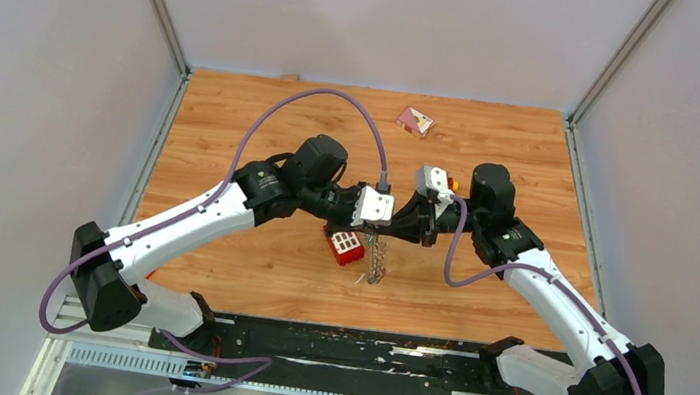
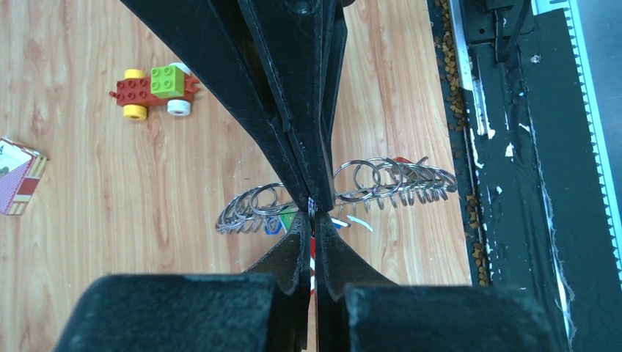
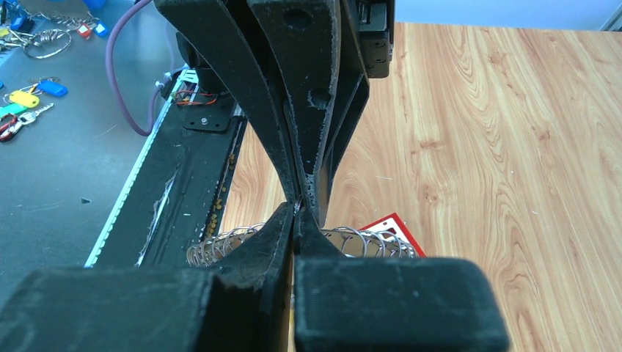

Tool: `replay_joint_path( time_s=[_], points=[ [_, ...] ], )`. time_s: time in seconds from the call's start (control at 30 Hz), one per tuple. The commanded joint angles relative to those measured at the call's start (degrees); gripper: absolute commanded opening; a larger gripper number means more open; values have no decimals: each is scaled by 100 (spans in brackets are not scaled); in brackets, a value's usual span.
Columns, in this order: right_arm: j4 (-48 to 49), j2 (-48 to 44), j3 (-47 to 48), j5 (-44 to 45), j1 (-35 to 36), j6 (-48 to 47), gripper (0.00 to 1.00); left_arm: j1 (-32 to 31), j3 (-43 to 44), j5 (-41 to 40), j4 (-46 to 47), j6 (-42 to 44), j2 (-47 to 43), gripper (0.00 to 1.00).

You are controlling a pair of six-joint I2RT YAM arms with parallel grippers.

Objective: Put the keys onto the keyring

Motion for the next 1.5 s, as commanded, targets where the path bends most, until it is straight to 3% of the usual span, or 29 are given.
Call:
replay_joint_path(
  time_s=[0.0,0.2,0.43,0.6,0.93,1.47],
  points=[
    [187,-99,248,39,13,-159,0,-10,140,223,1,-152,-102,0],
    [-110,-117,284,340,2,-356,5,-10,520,-298,-471,-412,-89,0],
    [-177,-126,285,554,5,-414,30,-97,1459,-1324,-1767,-460,291,0],
    [-118,-148,276,600,0,-328,39,-210,2225,-1820,-2740,-554,637,0],
    [384,-255,194,733,-19,224,41,-256,3370,-1992,-3741,-821,1196,0],
    [2869,317,-201,79,-62,2380,38,-250,2690,-1226,-2842,-585,538,0]
  ],
)
